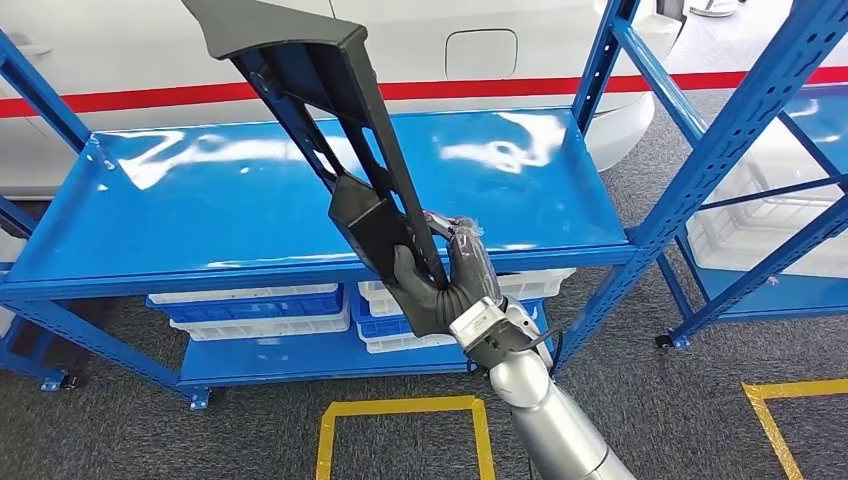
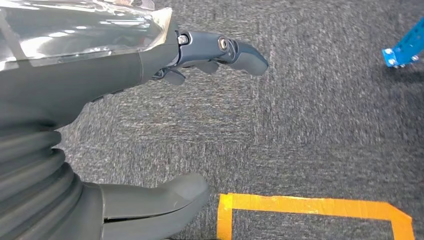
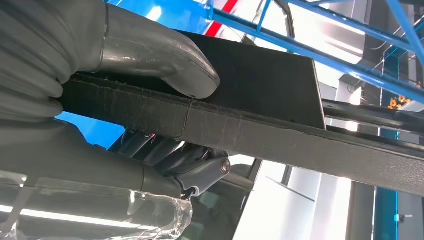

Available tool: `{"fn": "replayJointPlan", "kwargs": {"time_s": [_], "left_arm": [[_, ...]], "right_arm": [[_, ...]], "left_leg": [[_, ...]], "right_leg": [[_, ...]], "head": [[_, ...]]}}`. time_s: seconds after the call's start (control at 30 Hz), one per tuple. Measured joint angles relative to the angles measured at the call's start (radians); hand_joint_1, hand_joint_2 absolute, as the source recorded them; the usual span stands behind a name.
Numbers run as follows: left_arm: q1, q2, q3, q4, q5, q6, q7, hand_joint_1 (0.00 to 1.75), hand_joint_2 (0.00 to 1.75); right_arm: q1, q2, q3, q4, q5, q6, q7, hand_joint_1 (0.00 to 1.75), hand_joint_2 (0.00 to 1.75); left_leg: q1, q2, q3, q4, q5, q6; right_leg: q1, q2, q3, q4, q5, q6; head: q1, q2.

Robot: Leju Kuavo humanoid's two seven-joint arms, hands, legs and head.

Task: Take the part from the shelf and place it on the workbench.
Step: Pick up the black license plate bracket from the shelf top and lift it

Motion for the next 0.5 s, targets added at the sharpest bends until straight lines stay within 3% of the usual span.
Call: {"fn": "replayJointPlan", "kwargs": {"time_s": [0.13, 0.2, 0.27, 0.3, 0.33, 0.37, 0.43, 0.5], "left_arm": [[-0.001, 0.002, 0.001, 0.000, -0.003, 0.001, 0.000, 0.00, 1.75], [-0.004, 0.000, 0.001, 0.000, -0.006, 0.001, 0.000, 0.00, 1.75], [-0.005, 0.000, 0.001, 0.000, -0.007, 0.001, 0.000, 0.00, 1.75], [-0.005, -0.001, 0.002, 0.000, -0.008, 0.001, 0.000, 0.00, 1.75], [-0.005, -0.001, 0.002, 0.000, -0.010, 0.001, 0.001, 0.00, 1.75], [-0.005, -0.002, 0.002, 0.000, -0.011, 0.001, 0.001, 0.00, 1.75], [-0.005, -0.004, 0.002, 0.000, -0.013, 0.001, 0.001, 0.00, 1.75], [-0.005, -0.004, 0.003, 0.000, -0.013, 0.002, 0.001, 0.00, 1.75]], "right_arm": [[0.001, 0.008, 0.000, 0.000, 0.007, 0.003, 0.003, 1.75, 1.75], [0.001, 0.009, 0.000, 0.000, 0.010, 0.005, 0.003, 1.75, 1.75], [0.003, 0.008, 0.000, 0.000, 0.013, 0.009, 0.004, 1.75, 1.75], [0.005, 0.008, 0.000, 0.000, 0.014, 0.011, 0.005, 1.75, 1.75], [0.006, 0.008, 0.000, 0.000, 0.015, 0.013, 0.005, 1.75, 1.75], [0.007, 0.008, 0.000, 0.000, 0.016, 0.014, 0.006, 1.75, 1.75], [0.008, 0.009, 0.000, 0.000, 0.017, 0.014, 0.006, 1.75, 1.75], [0.008, 0.011, -0.002, 0.000, 0.017, 0.013, 0.006, 1.75, 1.75]], "left_leg": [[-0.009, 0.003, 0.004, -0.038, 0.021, 0.016], [-0.005, 0.007, -0.008, -0.049, 0.043, 0.028], [-0.006, 0.010, -0.030, -0.048, 0.060, 0.033], [-0.006, 0.011, -0.041, -0.047, 0.067, 0.033], [-0.006, 0.012, -0.052, -0.046, 0.074, 0.032], [-0.006, 0.012, -0.062, -0.043, 0.080, 0.030], [-0.005, 0.013, -0.080, -0.032, 0.087, 0.025], [-0.008, 0.012, -0.096, -0.017, 0.091, 0.017]], "right_leg": [[-0.002, -0.001, -0.011, 0.002, 0.010, 0.028], [-0.001, -0.001, -0.036, 0.059, -0.040, 0.025], [-0.002, 0.000, -0.078, 0.185, -0.119, 0.017], [-0.002, 0.000, -0.092, 0.245, -0.143, 0.020], [-0.002, -0.001, -0.094, 0.277, -0.150, 0.027], [-0.003, -0.001, -0.076, 0.271, -0.139, 0.038], [-0.004, -0.001, 0.008, 0.156, -0.096, 0.055], [-0.002, 0.000, 0.091, 0.025, -0.082, 0.053]], "head": [[0.001, 0.000], [0.002, 0.000], [0.003, 0.000], [0.002, 0.000], [0.002, 0.000], [0.002, 0.000], [0.002, 0.000], [0.002, 0.000]]}}
